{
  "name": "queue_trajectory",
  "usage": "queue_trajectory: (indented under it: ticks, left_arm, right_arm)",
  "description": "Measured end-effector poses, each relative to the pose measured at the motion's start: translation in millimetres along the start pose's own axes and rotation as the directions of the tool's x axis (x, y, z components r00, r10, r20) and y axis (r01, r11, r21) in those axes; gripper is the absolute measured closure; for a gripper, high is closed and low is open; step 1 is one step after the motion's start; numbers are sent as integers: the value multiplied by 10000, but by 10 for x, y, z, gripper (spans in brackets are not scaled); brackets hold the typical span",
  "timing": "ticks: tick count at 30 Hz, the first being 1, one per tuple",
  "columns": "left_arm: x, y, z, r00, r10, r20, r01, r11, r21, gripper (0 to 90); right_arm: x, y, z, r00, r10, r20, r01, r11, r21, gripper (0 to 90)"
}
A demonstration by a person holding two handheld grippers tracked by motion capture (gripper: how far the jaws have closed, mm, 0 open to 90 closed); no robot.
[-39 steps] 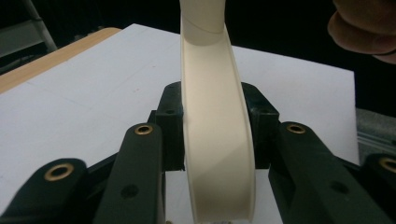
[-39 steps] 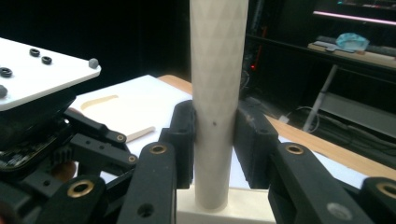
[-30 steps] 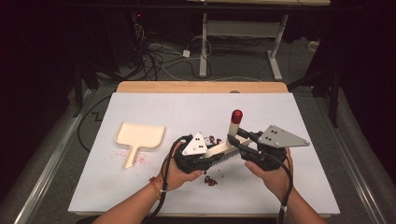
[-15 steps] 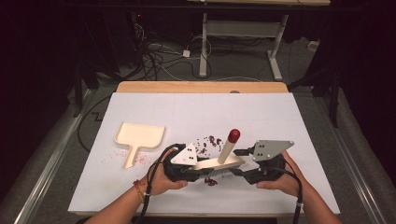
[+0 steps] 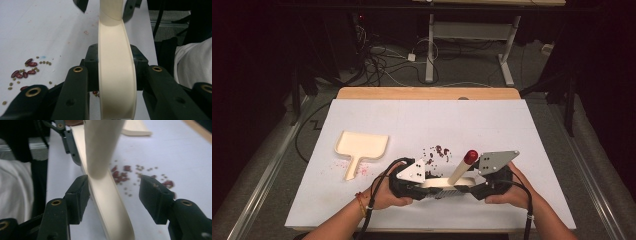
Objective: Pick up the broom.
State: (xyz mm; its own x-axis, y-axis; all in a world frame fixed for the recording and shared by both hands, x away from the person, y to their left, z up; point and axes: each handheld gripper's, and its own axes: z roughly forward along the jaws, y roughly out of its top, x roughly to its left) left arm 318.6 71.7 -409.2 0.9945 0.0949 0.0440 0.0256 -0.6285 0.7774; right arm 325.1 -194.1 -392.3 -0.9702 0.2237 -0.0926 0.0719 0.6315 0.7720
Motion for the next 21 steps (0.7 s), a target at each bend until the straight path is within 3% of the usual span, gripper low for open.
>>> queue_trajectory:
  ticks: [2,4,5,7,8,11,13,14,15,16,18,21]
  left_arm:
    - [6,8,19,9999,0,162,1,10000,-57,657]
    - [32,-5,17,9994,-71,349,75,9999,-115,657]
    - [46,-20,12,9988,-144,460,151,9998,-153,656]
    - [64,-41,-8,9979,-179,617,200,9993,-327,648]
    - [77,-47,-21,9974,-319,651,352,9981,-501,589]
    - [123,-59,-68,9967,-551,592,601,9944,-866,550]
    - [101,-34,-95,9990,-404,-183,392,9974,-606,415]
    - [86,-30,-123,9979,-342,-550,314,9982,-510,415]
    - [70,-31,-155,9950,-326,-947,277,9982,-529,294]
    - [57,-33,-185,9900,-281,-1379,224,9988,-425,294]
    - [35,-55,-244,9763,-198,-2156,151,9996,-233,245]
    - [-8,-155,-331,9499,-60,-3126,71,10000,25,211]
  right_arm:
    - [34,9,106,9979,-67,-642,70,10000,50,558]
    - [29,8,142,9958,-212,-890,217,9998,46,576]
    - [10,2,170,9925,238,-1200,-236,9997,32,594]
    - [1,3,172,9895,315,-1413,-320,9995,-9,613]
    - [20,13,172,9874,266,-1557,-277,9996,-50,669]
    - [69,43,181,9912,178,-1313,-183,9998,-25,677]
    - [100,79,194,9964,8,-853,19,9995,315,677]
    - [100,79,194,9964,8,-853,19,9995,315,677]
    - [104,87,180,9984,124,-545,-105,9994,342,677]
    - [104,87,180,9984,124,-545,-105,9994,342,677]
    - [101,96,144,9996,290,-50,-287,9985,468,677]
    - [68,90,65,9979,430,480,-450,9982,407,677]
